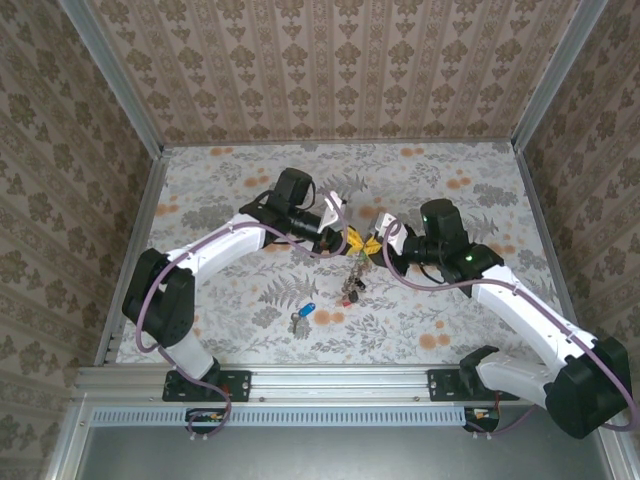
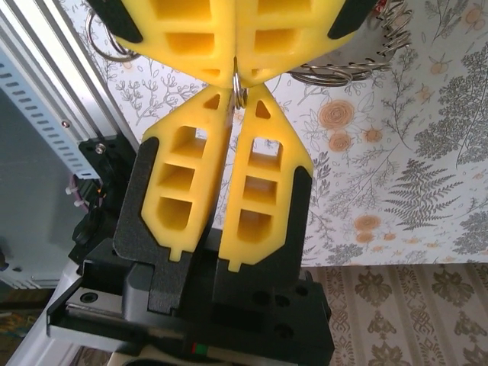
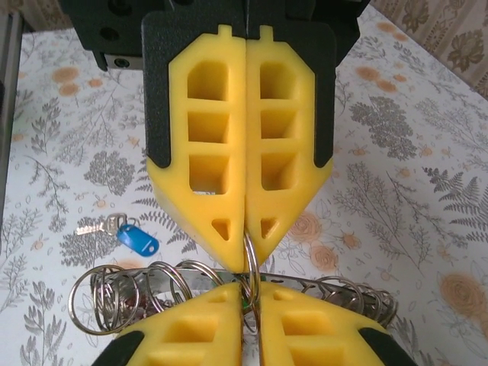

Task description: Put the keys on the keyring

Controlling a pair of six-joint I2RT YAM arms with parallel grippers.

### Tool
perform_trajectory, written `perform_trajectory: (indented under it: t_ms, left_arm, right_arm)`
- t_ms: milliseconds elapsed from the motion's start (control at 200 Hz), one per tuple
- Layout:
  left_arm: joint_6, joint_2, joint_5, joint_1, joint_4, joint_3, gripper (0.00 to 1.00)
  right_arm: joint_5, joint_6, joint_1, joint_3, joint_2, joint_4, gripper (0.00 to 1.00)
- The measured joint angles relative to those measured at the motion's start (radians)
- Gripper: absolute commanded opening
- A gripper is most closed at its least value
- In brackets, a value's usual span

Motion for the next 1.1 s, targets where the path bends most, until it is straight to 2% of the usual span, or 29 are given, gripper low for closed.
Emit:
perform_trajectory:
  t_ms: [170, 270, 395, 540, 715, 1100]
  left_arm:
    - [-0.013, 0.0, 0.026, 0.007, 0.032, -0.002, 0.0]
    - [0.008, 0.0, 0.018, 0.006, 0.014, 0.0, 0.0]
    - [0.06, 0.0, -0.019, -0.006, -0.043, 0.016, 0.17]
    - [0.113, -0.002, -0.066, -0.018, -0.117, 0.038, 0.21]
    - [0.155, -0.002, -0.114, -0.019, -0.193, 0.061, 0.23]
    - [0.183, -0.002, -0.168, -0.039, -0.238, 0.096, 0.23]
  right_arm:
    - [-0.009, 0.032, -0.007, -0.012, -0.018, 0.032, 0.01]
    - [-0.01, 0.029, -0.007, -0.012, -0.018, 0.024, 0.0]
    - [-0.01, 0.018, -0.007, -0.004, -0.018, -0.012, 0.0]
    - [-0.001, -0.01, -0.007, 0.037, -0.006, -0.088, 0.0]
    - [0.001, -0.044, -0.006, 0.082, 0.016, -0.141, 0.0]
    - [0.009, -0.089, 0.001, 0.134, 0.049, -0.219, 0.01]
